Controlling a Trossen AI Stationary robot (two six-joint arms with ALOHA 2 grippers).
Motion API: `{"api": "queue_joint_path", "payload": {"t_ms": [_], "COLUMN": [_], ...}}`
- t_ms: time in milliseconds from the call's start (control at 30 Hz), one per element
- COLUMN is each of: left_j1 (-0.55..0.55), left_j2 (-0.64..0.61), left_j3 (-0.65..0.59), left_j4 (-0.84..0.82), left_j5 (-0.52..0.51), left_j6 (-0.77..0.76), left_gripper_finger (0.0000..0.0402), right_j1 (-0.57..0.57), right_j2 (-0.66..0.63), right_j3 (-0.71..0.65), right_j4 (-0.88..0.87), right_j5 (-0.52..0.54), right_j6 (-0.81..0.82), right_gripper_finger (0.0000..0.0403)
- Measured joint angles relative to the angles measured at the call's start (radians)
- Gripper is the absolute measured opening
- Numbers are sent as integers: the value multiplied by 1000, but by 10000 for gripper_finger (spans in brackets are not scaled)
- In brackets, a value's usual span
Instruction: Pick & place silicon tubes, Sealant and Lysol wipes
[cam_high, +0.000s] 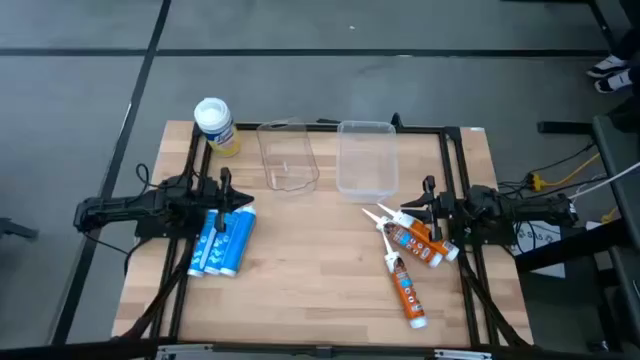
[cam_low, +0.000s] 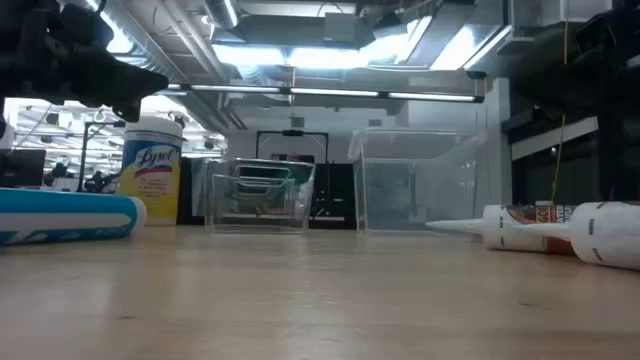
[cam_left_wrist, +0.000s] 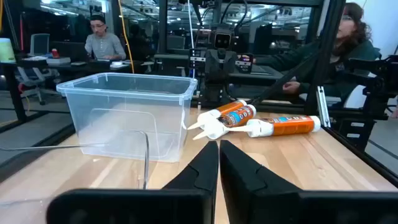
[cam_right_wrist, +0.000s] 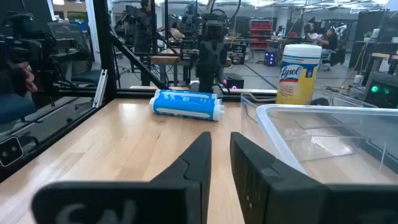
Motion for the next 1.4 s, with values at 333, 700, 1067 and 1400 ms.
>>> {"api": "queue_joint_path", "payload": {"t_ms": [333,700,1067,1400], "left_j1": [0,0,0,0], "left_j2": [0,0,0,0], "left_j3": [0,0,0,0], "left_j4": [0,0,0,0], "left_j5": [0,0,0,0], "left_j6": [0,0,-2,-2], "left_gripper_finger": [14,15,12,11], "right_j1": [0,0,0,0], "right_j2": [0,0,0,44], "right_j3": [0,0,0,127], "right_j4": [0,137,647,671], "right_j5": [0,0,20,36], "right_j6": [0,4,167,288], "right_gripper_finger": [62,62,62,62]}}
